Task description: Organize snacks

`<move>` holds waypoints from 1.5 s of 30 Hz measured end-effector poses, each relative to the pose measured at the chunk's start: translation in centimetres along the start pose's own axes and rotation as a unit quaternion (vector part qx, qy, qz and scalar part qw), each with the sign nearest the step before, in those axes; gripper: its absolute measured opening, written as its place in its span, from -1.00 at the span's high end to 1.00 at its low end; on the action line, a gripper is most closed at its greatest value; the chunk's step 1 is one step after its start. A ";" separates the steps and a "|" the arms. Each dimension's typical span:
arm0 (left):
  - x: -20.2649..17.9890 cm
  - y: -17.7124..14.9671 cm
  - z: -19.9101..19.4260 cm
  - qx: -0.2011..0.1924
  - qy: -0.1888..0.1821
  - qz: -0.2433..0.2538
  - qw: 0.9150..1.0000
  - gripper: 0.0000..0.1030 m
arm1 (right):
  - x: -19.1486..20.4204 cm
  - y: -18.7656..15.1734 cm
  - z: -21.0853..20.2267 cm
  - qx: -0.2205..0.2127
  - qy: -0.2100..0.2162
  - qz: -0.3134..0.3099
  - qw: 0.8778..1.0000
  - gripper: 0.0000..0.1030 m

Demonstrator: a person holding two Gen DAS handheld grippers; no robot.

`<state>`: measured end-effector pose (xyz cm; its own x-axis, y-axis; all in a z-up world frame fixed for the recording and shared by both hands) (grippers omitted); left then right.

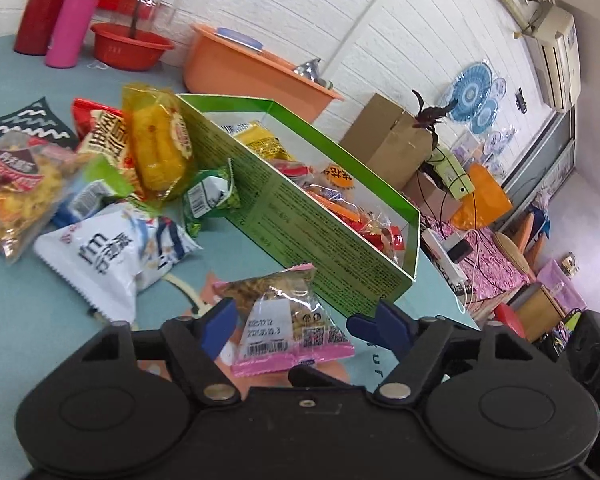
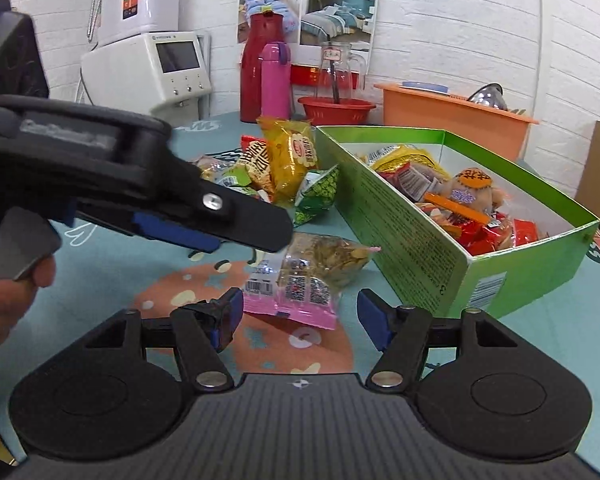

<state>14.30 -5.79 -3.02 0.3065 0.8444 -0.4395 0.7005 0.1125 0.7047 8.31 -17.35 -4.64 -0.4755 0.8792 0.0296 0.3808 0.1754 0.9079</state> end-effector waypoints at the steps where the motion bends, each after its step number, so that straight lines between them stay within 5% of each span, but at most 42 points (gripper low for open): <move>1: 0.0 0.1 0.4 0.004 -0.003 0.000 1.000 -0.65 | -0.1 0.1 0.1 -0.002 0.002 0.003 1.000 -0.99; 4: 0.1 0.1 1.2 0.013 -0.004 0.001 1.000 -0.59 | -0.3 0.4 0.5 -0.003 0.011 0.007 1.000 -0.93; 8: 1.0 -0.2 2.2 0.035 -0.005 -0.014 0.999 -0.41 | -0.5 0.5 1.1 0.001 0.010 0.012 1.000 -0.58; 12: 1.1 0.0 2.3 0.036 -0.014 -0.019 0.999 -0.41 | -0.9 0.6 1.3 0.000 0.013 0.023 1.000 -0.52; 16: 1.6 -0.2 3.0 0.047 -0.015 -0.019 0.999 -0.34 | -1.0 0.5 1.6 0.003 0.019 0.027 0.999 -0.20; 30: -0.5 0.2 0.2 0.004 -0.015 -0.001 1.000 -0.32 | -0.4 1.2 -0.3 -0.019 0.004 0.015 1.000 -0.05; 36: -4.0 3.3 -1.1 -0.036 -0.029 0.049 0.998 -0.32 | -1.0 3.5 -2.8 -0.076 -0.020 -0.005 0.997 -0.05; 45: -7.7 8.8 2.2 -0.058 -0.044 0.086 0.994 -0.32 | -5.0 6.9 -3.6 -0.130 -0.060 -0.011 0.990 -0.05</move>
<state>19.50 -12.46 5.39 0.4741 0.8076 -0.3507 0.5552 0.0349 0.8310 10.49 -22.10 3.02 -0.3784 0.9253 -0.0271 0.1474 0.0891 0.9851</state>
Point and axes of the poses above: each gripper's, at about its wrist camera, not at the fingertips, and z roughly the way its jaws point, x to its left, y to its top, the point moved 4 cm from there along z, roughly the way its jaws point, and after that the axes turned 7 degrees about y, right-handed, at the moved point
